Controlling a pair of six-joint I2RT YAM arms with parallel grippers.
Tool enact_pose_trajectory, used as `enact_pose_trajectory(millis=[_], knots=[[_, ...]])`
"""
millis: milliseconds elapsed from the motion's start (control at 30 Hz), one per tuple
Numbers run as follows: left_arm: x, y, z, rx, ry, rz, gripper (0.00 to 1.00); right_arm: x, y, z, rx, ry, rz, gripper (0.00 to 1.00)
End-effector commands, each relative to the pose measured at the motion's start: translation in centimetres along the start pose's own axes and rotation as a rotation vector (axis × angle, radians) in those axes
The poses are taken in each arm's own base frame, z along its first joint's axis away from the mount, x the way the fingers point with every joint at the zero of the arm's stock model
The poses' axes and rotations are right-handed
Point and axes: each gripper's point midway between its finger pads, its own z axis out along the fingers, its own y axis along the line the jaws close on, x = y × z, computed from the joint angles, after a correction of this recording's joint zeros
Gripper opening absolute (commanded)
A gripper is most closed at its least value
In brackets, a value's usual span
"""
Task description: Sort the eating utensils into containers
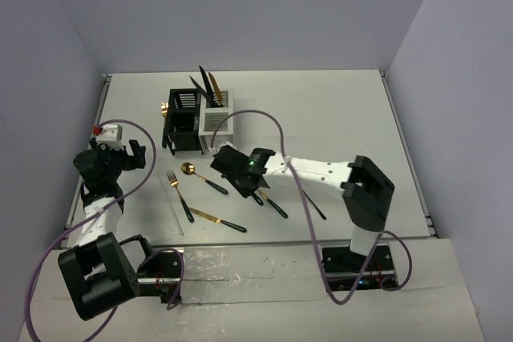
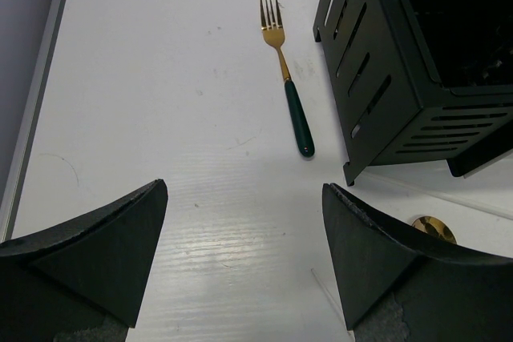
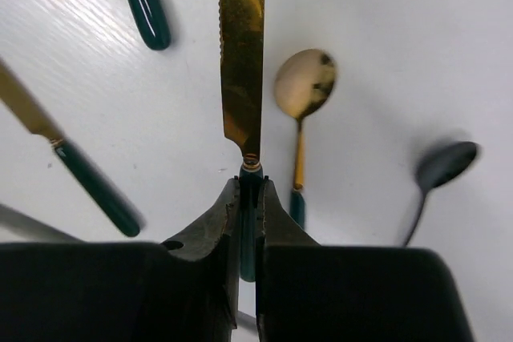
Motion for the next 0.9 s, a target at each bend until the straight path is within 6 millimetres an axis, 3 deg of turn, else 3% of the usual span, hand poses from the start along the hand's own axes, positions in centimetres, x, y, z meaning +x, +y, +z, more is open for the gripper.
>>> enact_pose_trajectory(millis=[0, 100, 133, 200, 233, 300, 333, 367, 400, 433, 500, 533, 600, 633, 667, 733, 767, 867], knots=[[-2.2, 0.2, 0.2, 0.013, -0.045, 0.022, 0.88, -4.7, -2.2, -7.6, 0.044, -0.244, 0.050, 0.00], [-2.1, 0.2, 0.2, 0.014, -0.043, 0.020, 0.88, -7.0, -3.2, -10.7, 0.065, -0.385, 0.051, 0.00], [-2.1, 0.2, 0.2, 0.014, -0.044, 0.021, 0.88, -8.8, -4.1, -12.8, 0.080, -0.491, 0.086, 0.00], [-2.2, 0.2, 0.2, 0.016, -0.045, 0.022, 0.88, -10.1, -5.3, -14.3, 0.123, -0.588, 0.080, 0.00], [-2.2, 0.2, 0.2, 0.015, -0.047, 0.023, 0.88, -12.5, -6.0, -16.7, 0.123, -0.728, 0.128, 0.00], [-2.1, 0.3, 0.2, 0.014, -0.044, 0.022, 0.88, -13.8, -7.6, -17.6, 0.197, -0.836, 0.110, 0.00], [-2.1, 0.3, 0.2, 0.013, -0.044, 0.021, 0.88, -16.6, -8.5, -20.1, 0.196, -1.001, 0.182, 0.00], [-2.1, 0.2, 0.2, 0.014, -0.044, 0.021, 0.88, -17.8, -9.0, -20.8, 0.202, -1.080, 0.197, 0.00], [-2.1, 0.3, 0.2, 0.013, -0.045, 0.020, 0.88, -18.0, -9.4, -20.0, 0.240, -1.114, 0.157, 0.00], [-2.1, 0.3, 0.1, 0.008, -0.045, 0.020, 0.88, -20.2, -10.7, -21.4, 0.249, -1.254, 0.225, 0.00], [-2.2, 0.3, 0.1, 0.011, -0.048, 0.021, 0.88, -22.8, -11.5, -22.3, 0.208, -1.372, 0.276, 0.00], [-2.2, 0.2, 0.0, 0.010, -0.050, 0.023, 0.88, -24.0, -12.7, -19.1, 0.223, -1.334, 0.283, 0.00], [-2.2, 0.2, 0.0, 0.012, -0.052, 0.025, 0.88, -27.2, -13.6, -19.3, 0.171, -1.398, 0.341, 0.00], [-2.2, 0.2, 0.0, 0.013, -0.052, 0.025, 0.88, -28.2, -14.0, -18.2, 0.167, -1.406, 0.344, 0.00], [-2.2, 0.1, 0.0, 0.015, -0.052, 0.027, 0.88, -29.5, -14.6, -15.5, 0.186, -1.394, 0.331, 0.00], [-2.2, 0.1, 0.0, 0.016, -0.052, 0.027, 0.88, -31.0, -14.7, -14.0, 0.190, -1.422, 0.318, 0.00], [-2.1, 0.1, 0.0, 0.017, -0.050, 0.025, 0.88, -32.2, -14.9, -12.2, 0.198, -1.410, 0.318, 0.00], [-2.1, 0.1, 0.0, 0.020, -0.048, 0.027, 0.87, -34.1, -15.1, -10.8, 0.195, -1.411, 0.307, 0.00]])
